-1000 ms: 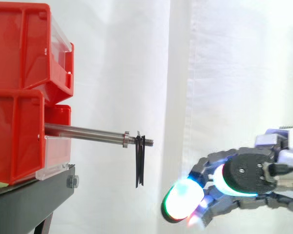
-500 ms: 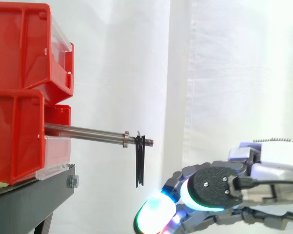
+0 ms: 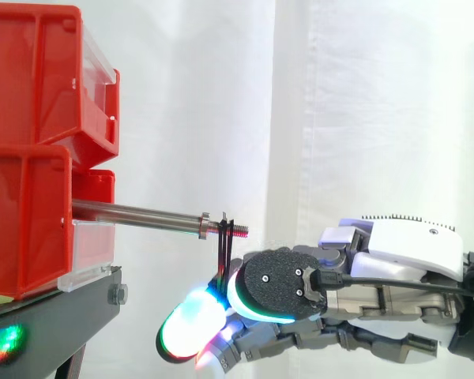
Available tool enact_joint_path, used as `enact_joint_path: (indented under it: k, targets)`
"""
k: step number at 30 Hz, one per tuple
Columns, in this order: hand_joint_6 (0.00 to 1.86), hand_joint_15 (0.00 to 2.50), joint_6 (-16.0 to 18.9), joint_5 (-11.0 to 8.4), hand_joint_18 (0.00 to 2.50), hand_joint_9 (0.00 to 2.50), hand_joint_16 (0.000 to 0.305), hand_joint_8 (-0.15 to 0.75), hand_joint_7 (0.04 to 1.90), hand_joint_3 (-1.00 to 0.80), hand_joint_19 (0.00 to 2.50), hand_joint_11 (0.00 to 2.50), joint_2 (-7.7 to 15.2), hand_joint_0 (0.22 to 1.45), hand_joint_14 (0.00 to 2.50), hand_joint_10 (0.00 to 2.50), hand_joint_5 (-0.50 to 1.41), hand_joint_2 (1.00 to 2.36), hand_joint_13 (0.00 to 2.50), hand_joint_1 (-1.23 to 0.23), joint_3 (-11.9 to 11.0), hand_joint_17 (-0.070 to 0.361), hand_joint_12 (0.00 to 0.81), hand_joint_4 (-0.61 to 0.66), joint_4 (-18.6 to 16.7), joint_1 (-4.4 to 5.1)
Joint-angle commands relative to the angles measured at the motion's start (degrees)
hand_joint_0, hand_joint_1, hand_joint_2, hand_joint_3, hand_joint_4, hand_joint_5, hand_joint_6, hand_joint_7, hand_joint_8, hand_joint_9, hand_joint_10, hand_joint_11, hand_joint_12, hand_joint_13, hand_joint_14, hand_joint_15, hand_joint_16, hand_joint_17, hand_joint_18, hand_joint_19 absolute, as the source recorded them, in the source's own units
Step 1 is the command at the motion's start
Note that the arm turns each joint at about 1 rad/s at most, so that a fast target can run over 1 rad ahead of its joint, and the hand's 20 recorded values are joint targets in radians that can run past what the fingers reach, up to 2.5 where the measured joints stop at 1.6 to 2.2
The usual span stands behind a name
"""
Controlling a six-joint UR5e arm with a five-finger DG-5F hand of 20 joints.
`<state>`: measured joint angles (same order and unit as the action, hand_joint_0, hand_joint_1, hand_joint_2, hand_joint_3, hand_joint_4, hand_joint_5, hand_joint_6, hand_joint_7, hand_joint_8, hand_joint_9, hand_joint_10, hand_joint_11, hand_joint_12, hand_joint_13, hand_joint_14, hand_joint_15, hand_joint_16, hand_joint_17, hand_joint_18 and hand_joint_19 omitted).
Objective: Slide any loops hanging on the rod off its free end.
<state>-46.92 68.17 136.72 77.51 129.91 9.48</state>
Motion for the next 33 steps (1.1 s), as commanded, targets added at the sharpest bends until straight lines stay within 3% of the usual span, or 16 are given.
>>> enact_joint_path:
  k: [1, 3, 7, 16, 33]
  targets:
    - [0.50, 0.21, -2.66, 0.83, 0.30, 0.63, 0.053, 0.261, 1.07, -0.39, 0.35, 0.35, -0.05, 0.55, 0.01, 0.01, -0.14, 1.01, 0.37, -0.57, -0.08, 0.119, 0.377, 0.25, -1.50, 0.10]
    - [0.50, 0.21, -5.12, 2.15, 0.30, 0.63, 0.053, 0.259, 1.07, -0.39, 0.35, 0.35, 0.04, 0.55, 0.01, 0.01, -0.14, 1.01, 0.37, -0.57, -0.17, 0.119, 0.377, 0.25, -2.99, 0.19]
    - [0.50, 0.21, -7.14, 2.94, 0.30, 0.63, 0.053, 0.261, 1.09, -0.39, 0.35, 0.35, 0.04, 0.55, 0.01, 0.01, -0.14, 1.01, 0.37, -0.57, -0.08, 0.119, 0.377, 0.24, -3.43, 0.19]
    - [0.50, 0.22, -8.98, 2.94, 0.31, 0.63, 0.053, 0.260, 1.10, -0.39, 0.36, 0.35, -0.05, 0.55, 0.01, 0.01, -0.14, 1.01, 0.37, -0.57, -0.08, 0.119, 0.377, 0.24, -5.89, 0.37]
    - [0.50, 0.22, -9.25, 2.94, 0.32, 0.63, 0.053, 0.260, 1.18, -0.35, 0.36, 0.35, -0.05, 0.56, 0.01, 0.01, -0.12, 1.01, 0.38, -0.58, -0.17, 0.119, 0.374, 0.20, -5.37, 0.28]
